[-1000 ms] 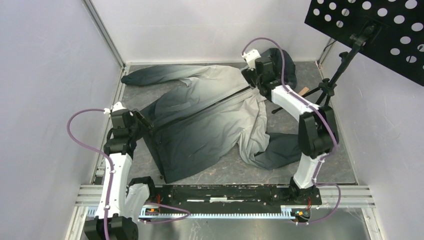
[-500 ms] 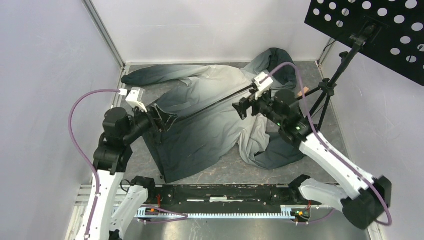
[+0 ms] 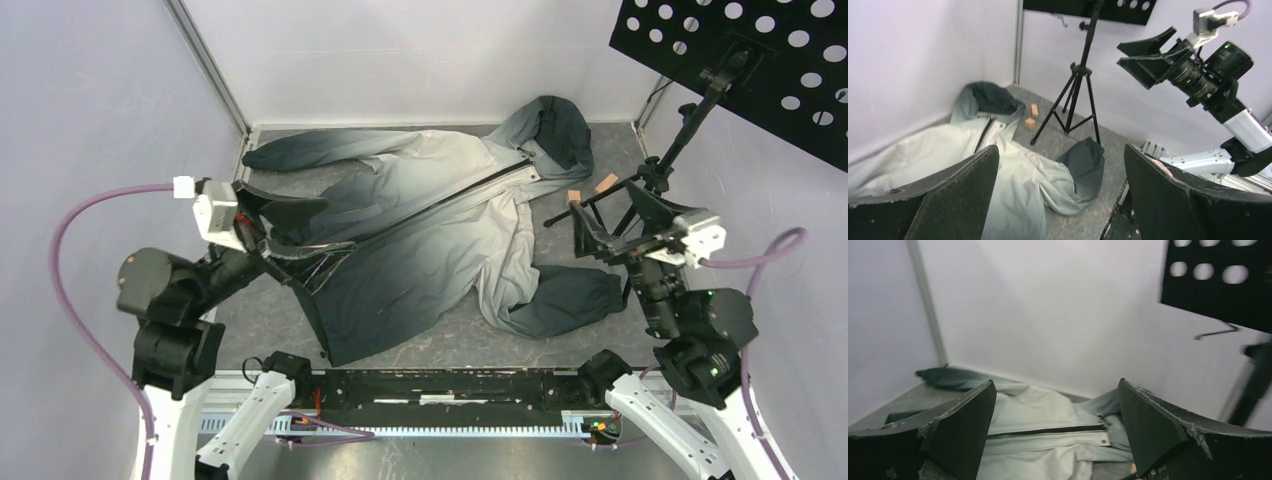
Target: Zip up the jacket
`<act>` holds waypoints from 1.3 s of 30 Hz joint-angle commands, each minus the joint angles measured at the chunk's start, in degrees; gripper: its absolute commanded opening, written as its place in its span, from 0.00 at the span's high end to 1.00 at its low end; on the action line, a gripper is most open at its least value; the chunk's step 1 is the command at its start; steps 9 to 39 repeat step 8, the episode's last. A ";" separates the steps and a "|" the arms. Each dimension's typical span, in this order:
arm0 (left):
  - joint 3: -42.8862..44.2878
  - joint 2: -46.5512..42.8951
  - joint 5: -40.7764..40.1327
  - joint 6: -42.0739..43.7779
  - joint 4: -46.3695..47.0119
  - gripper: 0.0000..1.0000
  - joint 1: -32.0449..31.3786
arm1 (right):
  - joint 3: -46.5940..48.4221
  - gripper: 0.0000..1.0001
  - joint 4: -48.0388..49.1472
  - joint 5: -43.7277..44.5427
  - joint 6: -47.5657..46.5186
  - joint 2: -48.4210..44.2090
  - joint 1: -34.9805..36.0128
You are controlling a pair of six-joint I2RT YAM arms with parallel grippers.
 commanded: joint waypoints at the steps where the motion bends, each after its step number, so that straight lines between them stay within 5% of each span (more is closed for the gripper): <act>1: 5.78 0.22 -2.92 2.86 0.64 0.00 -1.25 | 2.38 0.02 -3.88 14.04 -3.89 -2.03 0.03; 39: 7.51 -1.30 -5.78 3.75 -0.16 0.00 -1.34 | 0.16 0.02 -1.76 18.15 -2.73 -5.78 0.03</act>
